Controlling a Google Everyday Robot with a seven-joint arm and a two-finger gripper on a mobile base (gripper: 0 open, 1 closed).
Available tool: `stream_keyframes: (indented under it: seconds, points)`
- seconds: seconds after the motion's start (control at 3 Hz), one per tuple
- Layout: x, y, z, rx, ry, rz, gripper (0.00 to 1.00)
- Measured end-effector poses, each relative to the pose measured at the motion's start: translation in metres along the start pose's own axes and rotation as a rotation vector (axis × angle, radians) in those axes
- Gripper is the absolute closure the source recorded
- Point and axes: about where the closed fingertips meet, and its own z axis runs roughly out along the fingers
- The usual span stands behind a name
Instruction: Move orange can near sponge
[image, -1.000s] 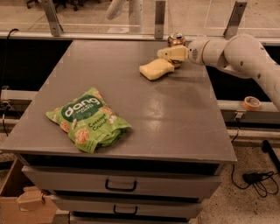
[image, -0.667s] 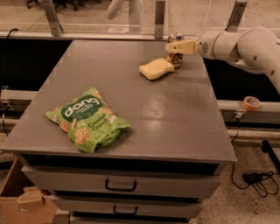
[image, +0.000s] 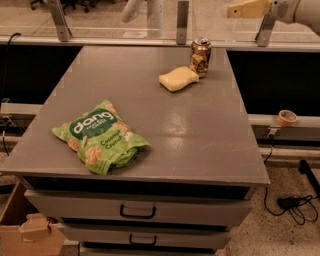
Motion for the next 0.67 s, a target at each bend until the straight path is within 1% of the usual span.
stream_keyframes:
  seconds: [0.33,0.67]
  points:
    - [-0.0967,-0.0052,-0.0196,0.002,-0.164,-0.201,0.00]
    - [-0.1059,-0.0126,-0.0259,0.026,-0.180,-0.289,0.00]
